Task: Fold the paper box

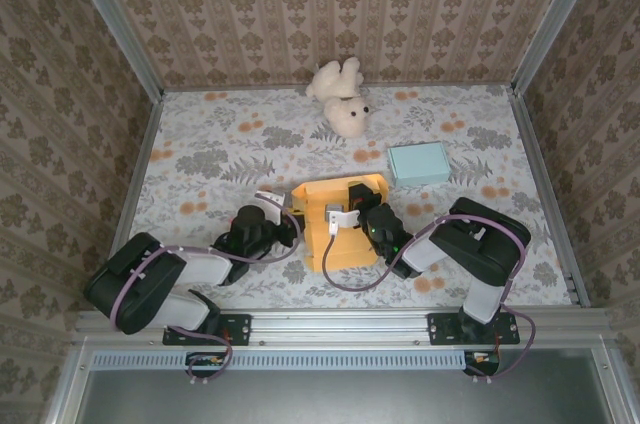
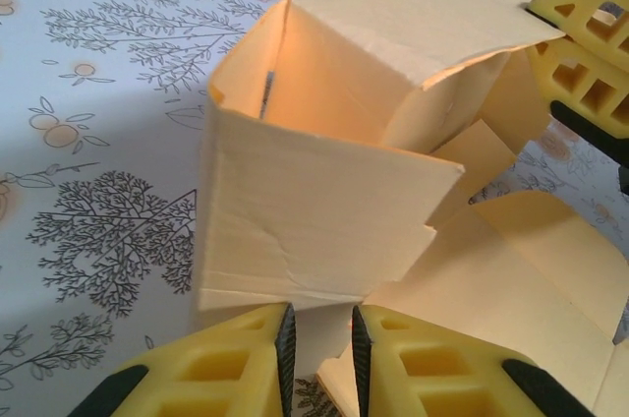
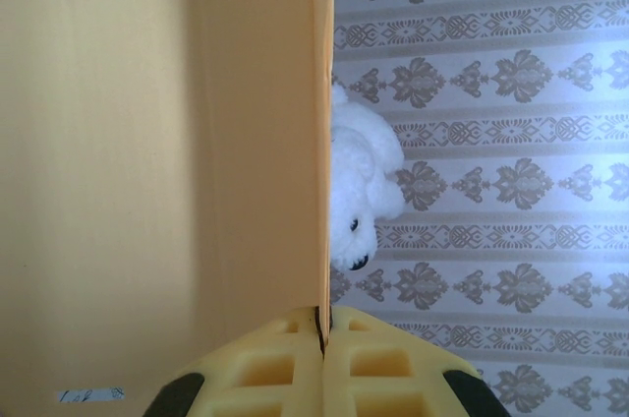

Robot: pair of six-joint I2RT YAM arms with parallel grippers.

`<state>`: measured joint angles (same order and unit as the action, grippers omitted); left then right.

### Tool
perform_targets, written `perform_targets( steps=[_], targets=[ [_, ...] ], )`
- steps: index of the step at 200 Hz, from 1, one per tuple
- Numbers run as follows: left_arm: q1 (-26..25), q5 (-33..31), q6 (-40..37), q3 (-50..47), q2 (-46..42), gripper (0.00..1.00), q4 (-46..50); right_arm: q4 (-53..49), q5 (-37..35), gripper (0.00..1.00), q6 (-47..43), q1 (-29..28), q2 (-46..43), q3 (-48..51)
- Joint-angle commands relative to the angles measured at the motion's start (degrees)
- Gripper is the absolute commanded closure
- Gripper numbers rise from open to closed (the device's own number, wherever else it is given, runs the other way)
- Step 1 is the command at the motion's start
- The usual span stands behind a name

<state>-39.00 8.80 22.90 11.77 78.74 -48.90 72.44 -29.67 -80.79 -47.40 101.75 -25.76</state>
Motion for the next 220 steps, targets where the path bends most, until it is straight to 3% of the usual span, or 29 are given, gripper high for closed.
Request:
perform_targets(
  steps=[1,98,157,200,211,220],
  targets=[
    [-0.6,-0.2,0.3,1.8,0.4,0.76,-1.8,-0.9,-0.6,1.0,1.7,0.1,0.3,0.1],
    [-1.8,-0.6,0.5,3.3,-2.5,0.82,1.8,-1.5,-0.4,1.0,2.4,0.2,0.4,0.0],
    [-1.6,-11.1,-0.6,0.0,-22.4,0.77,19.5,-2.6,0.4,1.0,4.5,1.1,-1.1,0.3],
    [0.0,-24.0,3.1,-1.9,-34.4,0.72,31.8,-3.5,0.7,1.0,5.5,1.4,-1.6,0.4],
    [2.7,-23.3,3.7,-1.9,-34.1,0.69,32.8,-3.7,0.9,1.0,5.7,1.4,-1.8,0.4],
    [6.0,-18.9,4.8,-2.0,-32.3,0.67,31.2,-3.7,0.9,1.0,5.7,1.3,-1.7,0.4]
  ],
)
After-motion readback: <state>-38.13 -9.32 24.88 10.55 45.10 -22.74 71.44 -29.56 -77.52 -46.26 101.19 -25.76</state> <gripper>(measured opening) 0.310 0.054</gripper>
